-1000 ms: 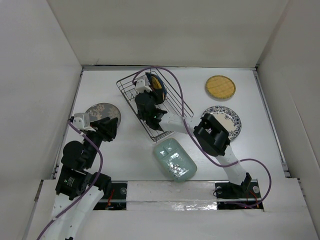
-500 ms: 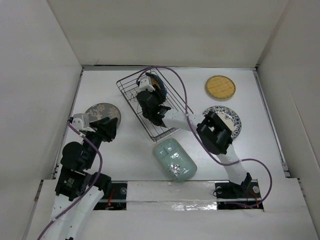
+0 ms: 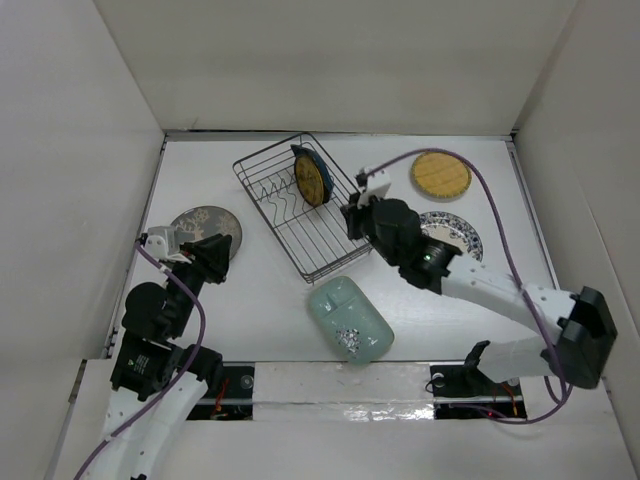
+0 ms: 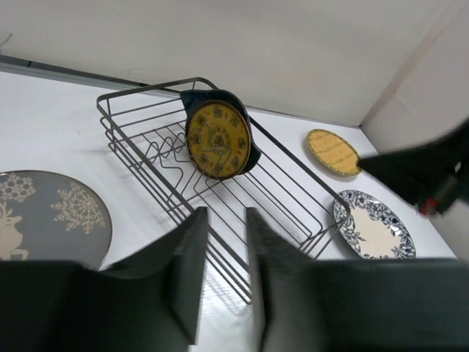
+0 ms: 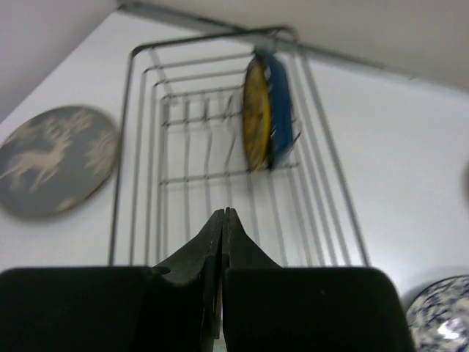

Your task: Load the plates into the dish rack

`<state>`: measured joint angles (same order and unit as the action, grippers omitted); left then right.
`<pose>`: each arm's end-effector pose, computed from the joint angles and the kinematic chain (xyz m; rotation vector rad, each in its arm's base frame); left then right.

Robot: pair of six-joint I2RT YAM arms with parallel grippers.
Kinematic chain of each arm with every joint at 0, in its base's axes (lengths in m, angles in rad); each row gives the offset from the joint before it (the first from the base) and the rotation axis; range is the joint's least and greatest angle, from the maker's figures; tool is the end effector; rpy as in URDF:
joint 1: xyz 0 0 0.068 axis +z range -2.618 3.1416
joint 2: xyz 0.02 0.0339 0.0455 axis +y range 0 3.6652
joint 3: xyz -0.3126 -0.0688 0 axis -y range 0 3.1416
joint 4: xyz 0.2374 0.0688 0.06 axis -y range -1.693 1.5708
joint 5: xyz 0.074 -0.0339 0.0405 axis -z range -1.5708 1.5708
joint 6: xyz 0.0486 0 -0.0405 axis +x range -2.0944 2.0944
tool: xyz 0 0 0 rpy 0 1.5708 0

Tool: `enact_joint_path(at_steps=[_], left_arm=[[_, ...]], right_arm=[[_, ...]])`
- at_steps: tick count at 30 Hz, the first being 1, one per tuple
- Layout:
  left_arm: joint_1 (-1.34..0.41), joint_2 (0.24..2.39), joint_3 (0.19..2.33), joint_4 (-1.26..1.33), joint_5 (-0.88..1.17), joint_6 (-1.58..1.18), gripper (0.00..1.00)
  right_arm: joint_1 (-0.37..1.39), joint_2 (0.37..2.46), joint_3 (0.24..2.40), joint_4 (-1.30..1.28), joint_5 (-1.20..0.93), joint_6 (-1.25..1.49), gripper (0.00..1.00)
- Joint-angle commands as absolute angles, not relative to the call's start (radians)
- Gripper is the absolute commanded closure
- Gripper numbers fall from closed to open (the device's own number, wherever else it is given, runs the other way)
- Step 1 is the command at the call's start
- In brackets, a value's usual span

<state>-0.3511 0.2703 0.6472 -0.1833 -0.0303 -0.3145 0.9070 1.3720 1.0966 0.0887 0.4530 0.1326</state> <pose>0.0359 -0.0116 0.3637 -0.0001 1.3978 -0.5348 0.2131 0.2379 0.3913 -0.3455 1.7180 0.3643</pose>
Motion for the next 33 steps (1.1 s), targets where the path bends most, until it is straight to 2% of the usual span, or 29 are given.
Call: enact_joint_path(at_steps=[1,3,4,5,6,7,9,10,13,16,20,26,29,30,33], left_arm=[[-0.348,0.287,0.657,-0.138,-0.023,-0.304,0.82],[-0.348,0.288,0.657,-0.138,-0.025,-0.304,0.89],[-0.348,0.288,0.657,-0.137,-0.025,-0.304,0.96],[-0.348,0.288,0.657,-0.137,-0.026,-0.304,0.98],[-0.348,0.293,0.655,-0.137,-0.028,-0.304,1.00],[-0.348,0.295,0.655,-0.137,-0.031,-0.304,1.00],[-0.348,0.304,0.657,-0.137,-0.031,-0.304,1.00],[-0.348,0.305,0.658,-0.135,-0.028,-0.302,1.00],[-0.348,0.310,0.657,-0.137,-0.031,-0.302,0.99],[-0.348,0.305,0.658,-0.138,-0.028,-0.302,0.98],[-0.348,0.299,0.660,-0.135,-0.029,-0.301,0.95],[-0.348,0.282,0.657,-0.138,-0.041,-0.301,0.92],[-0.348,0.282,0.658,-0.140,-0.046,-0.301,0.92],[-0.348,0.282,0.658,-0.140,-0.045,-0.302,0.92],[-0.348,0.279,0.658,-0.141,-0.044,-0.301,0.91]], right_arm=[[0.891,1.269,0.875,0.028,0.155,0.305,1.00],[0.891,1.165,0.754,-0.064,0.083,0.363,1.00],[0.891,1.128,0.720,-0.096,0.077,0.385,0.97],[0.882,1.093,0.688,-0.125,0.066,0.432,0.89],[0.882,1.025,0.658,-0.182,0.066,0.457,0.63],[0.865,0.997,0.614,-0.210,0.061,0.475,0.50],[0.842,0.945,0.580,-0.262,0.012,0.514,0.34],[0.824,0.937,0.549,-0.267,0.008,0.525,0.30],[0.801,0.937,0.523,-0.284,-0.081,0.569,0.27],[0.788,0.969,0.488,-0.262,-0.170,0.571,0.27],[0.788,1.115,0.474,-0.201,-0.325,0.565,0.27],[0.798,1.252,0.469,-0.135,-0.331,0.575,0.32],[0.798,1.279,0.471,-0.121,-0.313,0.574,0.52],[0.798,1.282,0.466,-0.104,-0.314,0.586,0.69],[0.798,1.296,0.442,-0.086,-0.327,0.607,0.87]])
